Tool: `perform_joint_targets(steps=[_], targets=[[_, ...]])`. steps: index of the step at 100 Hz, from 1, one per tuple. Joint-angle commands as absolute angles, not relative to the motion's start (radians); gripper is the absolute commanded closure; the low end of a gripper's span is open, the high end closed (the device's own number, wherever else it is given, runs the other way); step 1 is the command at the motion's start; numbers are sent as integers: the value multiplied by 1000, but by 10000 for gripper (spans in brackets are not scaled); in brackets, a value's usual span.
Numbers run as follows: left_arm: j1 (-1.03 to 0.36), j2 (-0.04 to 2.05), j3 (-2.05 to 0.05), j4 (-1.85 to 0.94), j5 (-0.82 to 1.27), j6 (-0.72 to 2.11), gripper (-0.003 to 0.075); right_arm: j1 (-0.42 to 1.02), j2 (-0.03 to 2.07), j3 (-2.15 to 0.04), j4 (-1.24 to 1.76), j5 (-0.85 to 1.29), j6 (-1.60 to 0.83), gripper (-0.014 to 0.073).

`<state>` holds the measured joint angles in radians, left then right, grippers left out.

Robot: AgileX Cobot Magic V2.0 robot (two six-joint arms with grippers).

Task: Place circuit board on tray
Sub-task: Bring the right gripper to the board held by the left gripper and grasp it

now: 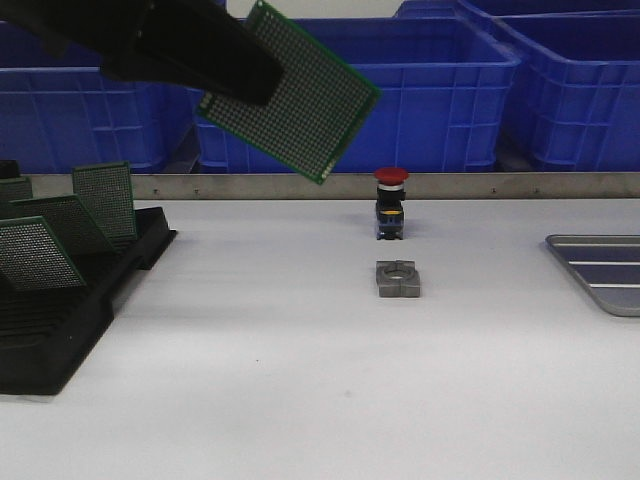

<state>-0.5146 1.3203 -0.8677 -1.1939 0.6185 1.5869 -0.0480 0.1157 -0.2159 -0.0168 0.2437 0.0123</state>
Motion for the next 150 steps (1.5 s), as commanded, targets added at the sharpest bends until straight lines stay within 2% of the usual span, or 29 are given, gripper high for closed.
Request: perform_joint_targets(steps=[1,20,29,39,51,56,61,94,129,150], targets=[[-522,1311,-902,-1252,615,1589,741,-51,209,-307,-29,230,9,652],[-522,1319,-902,-1252,615,1589,741,-51,406,-409,-28,230,7,645],[-522,1319,-902,-1252,615,1589,741,-49,492,-448,-28,230,7,596],[-522,1319,-902,-1252,615,1589,741,-18,564,-485,-28,230,7,427],[-522,1319,-902,-1252,615,1589,741,42,655,-531,-28,224,7,115],[-522,1319,-902,-1252,615,1589,741,68,693,-556,-28,233,7,33],[-522,1319,-902,-1252,615,1589,741,94,729,-579,-28,240,7,-6],[-522,1319,-902,-1252,615,1589,741,287,915,-698,-18,270,-50,-8],[-522,1319,-902,-1252,615,1589,741,406,953,-707,-12,272,-56,-8],[-522,1319,-902,-1252,615,1589,741,504,997,-707,-9,260,-160,-8]])
